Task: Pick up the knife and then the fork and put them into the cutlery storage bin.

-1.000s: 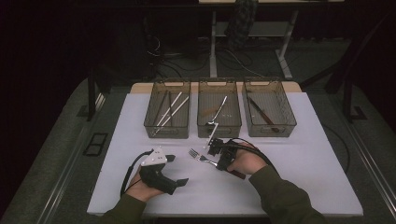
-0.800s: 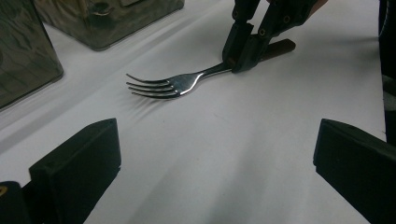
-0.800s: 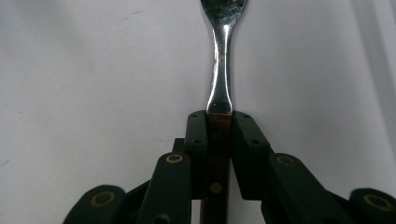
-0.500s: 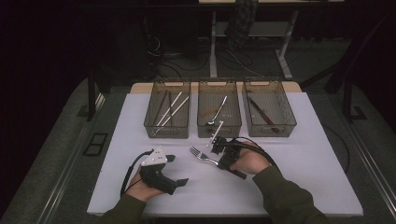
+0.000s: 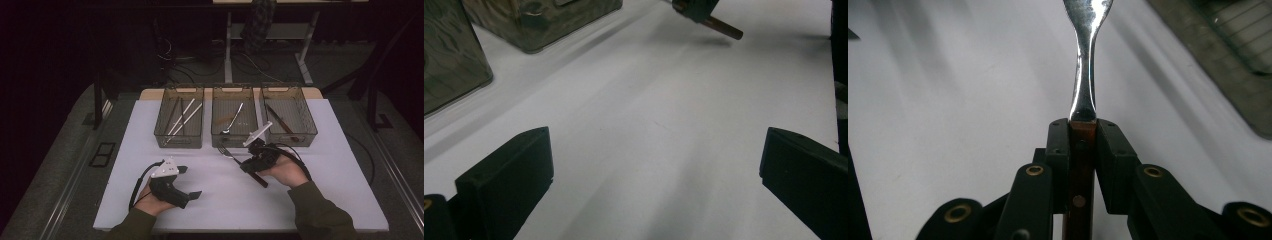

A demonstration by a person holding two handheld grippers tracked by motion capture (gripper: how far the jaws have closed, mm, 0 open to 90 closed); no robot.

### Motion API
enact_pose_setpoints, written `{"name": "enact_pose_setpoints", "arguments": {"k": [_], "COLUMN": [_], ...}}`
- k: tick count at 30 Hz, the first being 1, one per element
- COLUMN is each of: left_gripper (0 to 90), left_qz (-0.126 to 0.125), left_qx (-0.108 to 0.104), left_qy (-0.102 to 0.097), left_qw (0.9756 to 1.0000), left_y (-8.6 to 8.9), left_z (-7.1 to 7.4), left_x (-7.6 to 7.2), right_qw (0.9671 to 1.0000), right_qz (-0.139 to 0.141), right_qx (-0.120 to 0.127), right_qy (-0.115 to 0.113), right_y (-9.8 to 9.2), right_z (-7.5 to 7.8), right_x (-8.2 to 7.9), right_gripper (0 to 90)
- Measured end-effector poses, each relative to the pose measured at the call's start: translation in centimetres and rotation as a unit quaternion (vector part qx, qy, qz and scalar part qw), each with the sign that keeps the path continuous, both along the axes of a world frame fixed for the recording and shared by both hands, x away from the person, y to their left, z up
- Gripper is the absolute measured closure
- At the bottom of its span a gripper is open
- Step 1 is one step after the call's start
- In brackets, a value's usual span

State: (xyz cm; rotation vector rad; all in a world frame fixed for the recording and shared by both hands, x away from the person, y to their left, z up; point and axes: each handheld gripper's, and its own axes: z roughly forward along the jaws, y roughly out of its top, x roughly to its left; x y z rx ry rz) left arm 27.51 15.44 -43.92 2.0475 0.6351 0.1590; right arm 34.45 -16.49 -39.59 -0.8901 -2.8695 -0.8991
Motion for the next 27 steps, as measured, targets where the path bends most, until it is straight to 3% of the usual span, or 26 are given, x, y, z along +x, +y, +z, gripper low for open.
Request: {"name": "enact_pose_setpoints", "arguments": {"k": [12, 27], "left_gripper": [0.0, 0.0], "left_qz": [-0.002, -0.001], "left_qx": [-0.002, -0.004], "left_qy": [0.000, 0.002], "left_qw": [1.0000, 1.0000], "left_y": [-0.1, 0.0], "left_z": [0.0, 0.0], "left_x": [-0.1, 0.0], "right_qw": [0.9957, 0.9815], "right_qz": [-0.034, -0.099], "right_qx": [0.074, 0.136], "right_qy": [-0.045, -0.091], "right_y": [-3.7, -6.8], "right_z": [0.2, 0.9], "right_x": [-0.9, -0.7], "right_gripper": [77.1, 77.1]}}
